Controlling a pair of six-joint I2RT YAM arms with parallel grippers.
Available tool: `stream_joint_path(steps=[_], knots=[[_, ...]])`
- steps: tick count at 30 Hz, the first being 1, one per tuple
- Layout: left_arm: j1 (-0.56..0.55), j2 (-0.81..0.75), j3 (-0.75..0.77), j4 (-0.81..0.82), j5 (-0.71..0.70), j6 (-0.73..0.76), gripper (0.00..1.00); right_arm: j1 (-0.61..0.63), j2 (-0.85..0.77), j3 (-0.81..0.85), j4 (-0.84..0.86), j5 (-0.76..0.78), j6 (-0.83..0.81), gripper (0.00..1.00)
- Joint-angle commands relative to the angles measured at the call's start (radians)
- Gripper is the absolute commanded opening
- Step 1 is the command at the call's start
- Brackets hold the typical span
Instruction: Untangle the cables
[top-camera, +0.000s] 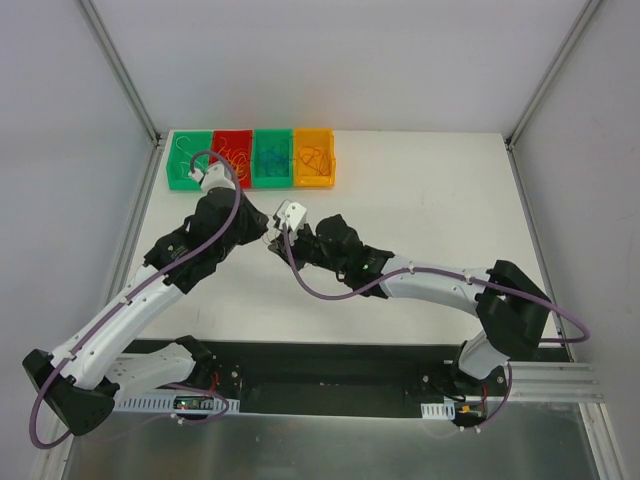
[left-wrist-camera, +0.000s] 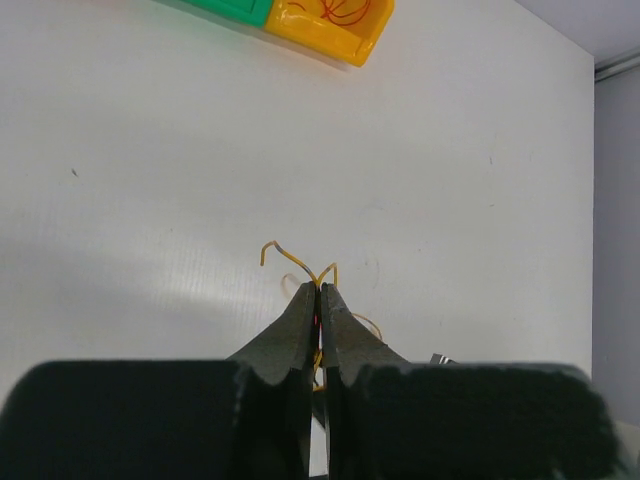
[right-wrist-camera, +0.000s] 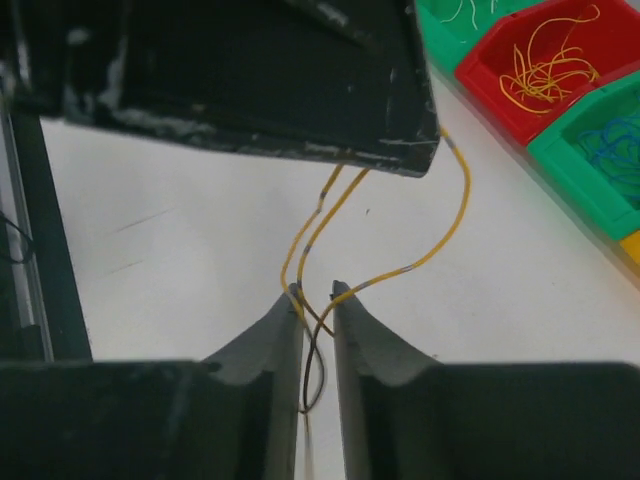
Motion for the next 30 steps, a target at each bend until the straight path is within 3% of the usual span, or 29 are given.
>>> stream_joint_path(steps=[1, 6, 12, 14, 16, 19, 22, 24, 27, 30], knots=[[0.008, -0.024, 0.013, -0.028, -0.028, -0.029, 0.0, -0.001, -0.022, -0.011, 0.138, -0.022, -0.031, 0.03], [0.009, -0.048, 0.015, -0.064, -0.1, -0.006, 0.0, -0.027, -0.052, -0.051, 0.164, -0.233, -0.043, 0.0], [0.009, -0.097, -0.002, -0.074, -0.154, 0.023, 0.01, -0.107, -0.055, -0.052, 0.204, -0.477, 0.065, 0.0], [0.009, -0.103, 0.016, -0.072, -0.122, 0.078, 0.29, -0.13, -0.026, -0.038, 0.242, -0.552, 0.134, 0.0], [0.009, -0.114, 0.033, -0.071, -0.09, 0.141, 0.67, -0.158, 0.01, -0.025, 0.302, -0.59, 0.226, 0.0], [0.009, -0.181, 0.012, -0.071, -0.07, 0.178, 0.86, -0.205, 0.067, -0.002, 0.395, -0.592, 0.424, 0.0], [0.009, -0.261, -0.056, -0.017, -0.018, 0.221, 0.89, -0.245, 0.119, 0.038, 0.425, -0.523, 0.626, 0.0], [0.009, -0.298, -0.117, 0.044, 0.065, 0.254, 0.84, -0.258, 0.136, 0.047, 0.445, -0.459, 0.752, 0.0], [0.009, -0.343, -0.215, 0.127, 0.169, 0.265, 0.68, -0.268, 0.159, 0.037, 0.509, -0.397, 0.976, 0.0], [0.009, -0.386, -0.325, 0.257, 0.24, 0.276, 0.68, -0.265, 0.185, 0.025, 0.57, -0.365, 1.172, 0.0]])
